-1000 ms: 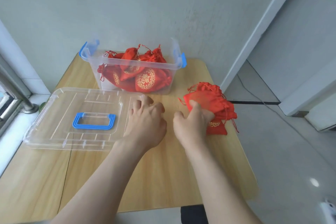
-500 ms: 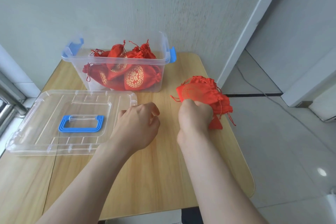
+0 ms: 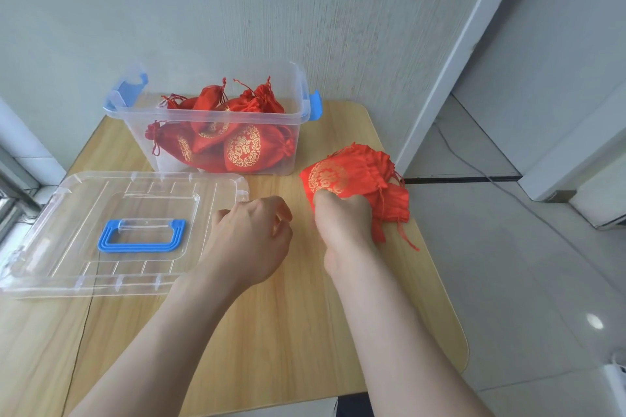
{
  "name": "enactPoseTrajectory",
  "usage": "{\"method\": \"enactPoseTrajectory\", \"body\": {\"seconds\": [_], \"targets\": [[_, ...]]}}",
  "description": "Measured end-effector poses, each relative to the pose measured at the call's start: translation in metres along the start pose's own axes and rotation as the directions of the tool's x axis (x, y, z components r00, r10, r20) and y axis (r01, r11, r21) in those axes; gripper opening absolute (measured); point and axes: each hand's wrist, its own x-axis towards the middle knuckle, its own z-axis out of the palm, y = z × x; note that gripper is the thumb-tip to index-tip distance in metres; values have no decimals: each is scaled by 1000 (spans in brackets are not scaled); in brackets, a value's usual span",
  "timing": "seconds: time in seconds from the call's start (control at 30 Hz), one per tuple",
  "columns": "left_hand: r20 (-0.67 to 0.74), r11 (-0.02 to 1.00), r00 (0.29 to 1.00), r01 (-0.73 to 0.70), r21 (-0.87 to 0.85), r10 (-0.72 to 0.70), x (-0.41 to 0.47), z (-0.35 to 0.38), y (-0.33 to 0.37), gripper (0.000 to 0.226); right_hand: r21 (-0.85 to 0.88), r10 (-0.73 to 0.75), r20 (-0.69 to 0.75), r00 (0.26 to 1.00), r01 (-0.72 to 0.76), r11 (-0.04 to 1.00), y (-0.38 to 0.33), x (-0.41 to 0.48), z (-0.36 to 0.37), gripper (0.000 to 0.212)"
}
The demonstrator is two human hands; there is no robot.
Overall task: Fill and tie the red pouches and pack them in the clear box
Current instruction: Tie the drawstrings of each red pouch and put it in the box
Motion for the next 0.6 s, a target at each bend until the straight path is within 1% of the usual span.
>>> {"method": "enactPoseTrajectory", "body": {"seconds": [0.03,0.07,0.17,0.2,0.23,0.27,0.3,0.33,0.37,0.4,0.43,0.47,0.5,0.53,0.57,0.6], "targets": [[0,1000,1000,0,-12,0,0,-1,-1,23,8,14,28,999,-14,1000,1,-2,2,10],[1,1000,1000,0,-25,0,0,-3,-1,23,17,28,54,998,-29,999,2,-5,4,6],[-45,997,999,0,-75,-4,3,-4,-6,26,27,49,97,994,-52,998,9,-8,11,17],[-76,995,997,4,-97,-12,4,-5,-6,28,6,36,111,993,-37,999,11,-11,12,16],[-107,993,994,8,-116,-21,5,-6,-8,31,-26,17,119,993,-14,1000,12,-13,13,13],[-135,991,990,15,-136,-34,6,-5,-10,33,-51,-7,114,993,13,999,13,-15,11,15],[-161,987,985,29,-157,-55,7,-6,-11,38,-61,-51,101,994,57,996,14,-17,11,26],[-175,981,980,59,-184,-91,8,-8,-11,43,-63,-102,85,991,107,992,14,-18,10,37],[-171,969,974,107,-222,-147,8,-9,-10,44,-53,-154,69,986,158,986,14,-19,10,41],[-147,942,964,174,-287,-223,9,-11,-8,42,-38,-205,53,977,207,978,12,-21,9,40],[-106,889,946,244,-388,-305,10,-15,-7,38,-14,-252,40,967,253,967,10,-22,9,33],[-28,782,922,312,-540,-387,12,-18,-5,34,8,-293,18,956,293,956,7,-25,9,23],[79,620,893,370,-692,-444,15,-22,-4,32,26,-327,-6,945,327,945,4,-26,11,15],[200,411,854,420,-809,-479,16,-25,-2,34,37,-353,-33,935,354,934,1,-27,12,8],[298,232,824,448,-863,-482,17,-28,-2,37,38,-377,-66,924,380,924,0,-27,14,3],[361,130,808,466,-875,-466,16,-31,-2,40,38,-390,-95,916,395,918,-1,-27,16,9]]}}
